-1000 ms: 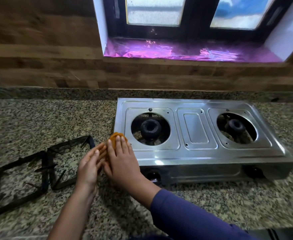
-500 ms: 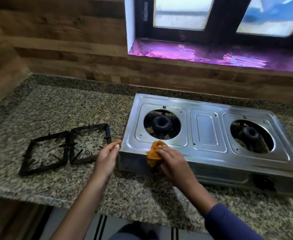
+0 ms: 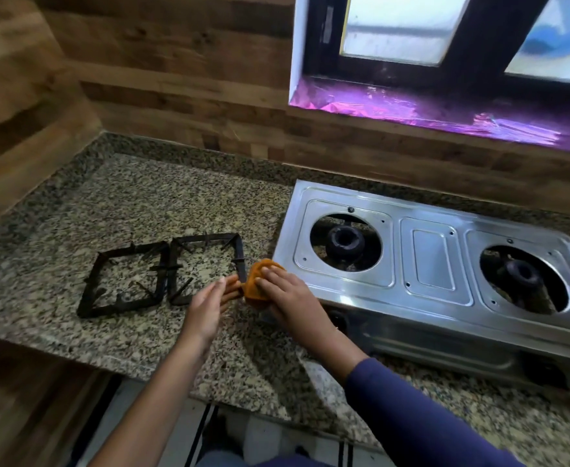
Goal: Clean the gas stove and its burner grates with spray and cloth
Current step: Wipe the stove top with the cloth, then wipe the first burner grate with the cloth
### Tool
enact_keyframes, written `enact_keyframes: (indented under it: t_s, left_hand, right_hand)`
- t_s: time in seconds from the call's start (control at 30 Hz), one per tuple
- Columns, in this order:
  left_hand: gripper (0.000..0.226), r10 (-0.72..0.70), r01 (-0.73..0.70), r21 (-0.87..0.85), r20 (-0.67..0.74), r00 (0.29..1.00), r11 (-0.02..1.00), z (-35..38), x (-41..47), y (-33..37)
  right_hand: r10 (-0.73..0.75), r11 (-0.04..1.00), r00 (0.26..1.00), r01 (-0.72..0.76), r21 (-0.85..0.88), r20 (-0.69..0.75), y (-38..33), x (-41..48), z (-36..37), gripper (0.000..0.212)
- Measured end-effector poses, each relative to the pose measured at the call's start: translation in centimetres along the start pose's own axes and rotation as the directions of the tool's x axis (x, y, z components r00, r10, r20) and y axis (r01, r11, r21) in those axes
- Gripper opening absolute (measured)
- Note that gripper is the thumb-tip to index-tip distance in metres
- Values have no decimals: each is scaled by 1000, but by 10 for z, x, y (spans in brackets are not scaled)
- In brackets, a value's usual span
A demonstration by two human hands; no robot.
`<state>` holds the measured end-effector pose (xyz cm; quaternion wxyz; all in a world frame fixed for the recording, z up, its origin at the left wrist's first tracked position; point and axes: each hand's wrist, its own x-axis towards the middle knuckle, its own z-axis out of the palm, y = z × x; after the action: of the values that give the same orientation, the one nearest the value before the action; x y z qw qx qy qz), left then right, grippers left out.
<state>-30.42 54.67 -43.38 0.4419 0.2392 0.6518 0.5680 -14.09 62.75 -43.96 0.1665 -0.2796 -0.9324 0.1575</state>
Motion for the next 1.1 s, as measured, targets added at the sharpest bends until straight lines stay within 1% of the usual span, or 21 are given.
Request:
enact_keyframes:
  t_s: [0.07, 0.13, 0.17, 0.27, 0.33, 0.4, 0.43, 0.47, 0.53, 0.57, 0.6, 0.63, 0.67, 0.7, 0.77, 0.8, 0.83, 0.87, 0.93, 1.0, 1.1]
  left_hand:
    - [38, -22, 22, 17, 1, 1000, 1000, -14, 7, -3]
    - [39, -51, 50, 58, 20, 999, 997, -26, 13, -3]
    - [38, -62, 60, 91, 29, 998, 994, -32, 17, -4]
    - [25, -81, 75, 180, 21, 997, 981, -60, 32, -12]
    - [17, -91, 100, 234, -47, 995, 967, -80, 43, -16]
    - [18, -93, 134, 342, -133, 987, 930, -103, 54, -19]
    - [20, -89, 155, 412, -174, 981, 898, -112, 58, -18]
    - [23, -78, 172, 482, -209, 975, 859, -121, 63, -19]
    - [26, -42, 185, 634, -233, 971, 750, -135, 69, -15]
    - [26, -33, 178, 705, -215, 976, 686, -140, 72, -12]
    - [26, -34, 157, 769, -174, 984, 619, -142, 74, -9]
    - [26, -53, 136, 822, -128, 990, 553, -141, 77, -7]
    - [25, -79, 120, 861, -94, 992, 495, -138, 79, -5]
    - [23, -107, 121, 887, -81, 991, 446, -135, 82, -3]
    - [18, -139, 132, 907, -82, 987, 399, -131, 93, 0]
    - [18, -159, 144, 909, -88, 983, 391, -132, 100, -1]
    - [19, -183, 159, 906, -93, 979, 392, -132, 106, 0]
    - [21, -211, 176, 902, -97, 973, 394, -133, 111, 1]
    - [27, -247, 199, 897, -105, 963, 394, -136, 118, 5]
    - [32, -249, 213, 912, -128, 960, 351, -138, 121, 6]
    - [35, -222, 182, 944, -122, 967, 275, -139, 125, 3]
  right_hand:
    - [-23, 1000, 999, 24, -19, 30, -6, 14, 4, 50]
    - [-11, 1000, 1000, 11, -12, -12, -11, 17, 6, 42]
    - [-13, 1000, 999, 12, -18, -39, -14, 16, 7, 43]
    - [-65, 993, 995, 56, -103, -78, -20, 18, 15, 43]
    - [-100, 987, 995, 96, -131, -25, -31, 23, 23, 39]
    - [-100, 991, 994, 105, -87, 54, -45, 31, 38, 38]
    - [-76, 996, 993, 80, -38, 95, -52, 34, 46, 39]
    - [-41, 999, 991, 40, 14, 125, -59, 36, 55, 39]
    - [82, 985, 989, -99, 139, 122, -71, 38, 69, 40]
    - [176, 956, 979, -194, 220, 99, -77, 39, 76, 41]
    - [298, 898, 952, -305, 317, 71, -81, 39, 81, 42]
    - [437, 808, 898, -416, 417, 49, -83, 40, 87, 42]
    - [569, 687, 821, -503, 525, 42, -84, 41, 92, 41]
    - [674, 549, 737, -554, 626, 60, -83, 42, 97, 40]
    - [788, 315, 605, -557, 769, 115, -79, 45, 106, 38]
    - [816, 232, 559, -548, 804, 145, -80, 48, 109, 39]
    - [835, 173, 524, -540, 824, 168, -81, 49, 110, 43]
    - [846, 134, 501, -532, 836, 183, -82, 49, 111, 45]
    - [861, 95, 470, -522, 848, 193, -86, 48, 113, 45]
    - [873, 75, 447, -518, 852, 194, -90, 47, 115, 46]
    - [885, 44, 421, -505, 862, 201, -96, 48, 118, 45]
